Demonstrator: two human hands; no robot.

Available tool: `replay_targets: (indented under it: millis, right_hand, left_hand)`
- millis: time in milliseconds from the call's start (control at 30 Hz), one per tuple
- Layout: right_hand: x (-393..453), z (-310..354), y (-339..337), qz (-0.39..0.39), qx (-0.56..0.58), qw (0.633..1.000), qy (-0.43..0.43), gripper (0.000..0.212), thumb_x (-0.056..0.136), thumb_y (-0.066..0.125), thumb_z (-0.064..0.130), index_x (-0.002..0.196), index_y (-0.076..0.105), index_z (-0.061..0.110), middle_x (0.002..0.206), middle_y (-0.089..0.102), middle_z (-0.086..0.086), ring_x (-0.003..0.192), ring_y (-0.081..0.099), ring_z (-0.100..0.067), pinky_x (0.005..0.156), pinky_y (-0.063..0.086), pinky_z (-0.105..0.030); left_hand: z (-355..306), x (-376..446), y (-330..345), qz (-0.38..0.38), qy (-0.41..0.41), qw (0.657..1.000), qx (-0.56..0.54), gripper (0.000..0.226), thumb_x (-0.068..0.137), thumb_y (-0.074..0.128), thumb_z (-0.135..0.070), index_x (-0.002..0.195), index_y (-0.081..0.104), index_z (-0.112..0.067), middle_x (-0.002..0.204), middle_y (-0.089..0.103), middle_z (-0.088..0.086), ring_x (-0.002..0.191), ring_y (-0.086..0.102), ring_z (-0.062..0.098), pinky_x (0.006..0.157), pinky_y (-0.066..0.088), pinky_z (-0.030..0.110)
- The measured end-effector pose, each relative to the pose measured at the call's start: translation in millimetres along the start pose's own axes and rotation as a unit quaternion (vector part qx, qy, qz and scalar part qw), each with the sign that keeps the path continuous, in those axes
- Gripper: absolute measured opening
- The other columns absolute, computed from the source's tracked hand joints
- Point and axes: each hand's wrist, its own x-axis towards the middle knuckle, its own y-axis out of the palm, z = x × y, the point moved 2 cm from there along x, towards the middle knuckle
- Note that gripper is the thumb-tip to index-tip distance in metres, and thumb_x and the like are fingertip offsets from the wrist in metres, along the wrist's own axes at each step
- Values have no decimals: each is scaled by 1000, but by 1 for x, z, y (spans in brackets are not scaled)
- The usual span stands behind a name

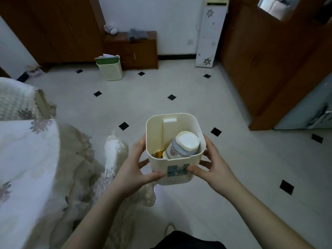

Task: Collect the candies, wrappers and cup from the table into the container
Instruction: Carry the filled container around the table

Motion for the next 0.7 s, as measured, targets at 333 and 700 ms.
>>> replay_targets:
  millis: [333,700]
  right_hand:
    - [102,-13,-29,-1,21,1000,-4,88,62,76,61,136,27,59,140,39,25,118,43,13,81,44,-4]
    - [259,-32,-97,80,30,996,-15,84,72,78,38,134,27,63,140,40,24,118,43,15,80,45,-5]
  left_hand:
    - [8,104,-8,2,1,1000,-2,109,69,87,-48,155,20,-49,157,31,-24,141,36,-3,99,44,9]
    - [11,240,3,-47,-49,998,-12,110,65,86,-60,152,19,-53,156,29,-25,140,36,-6,105,43,15]
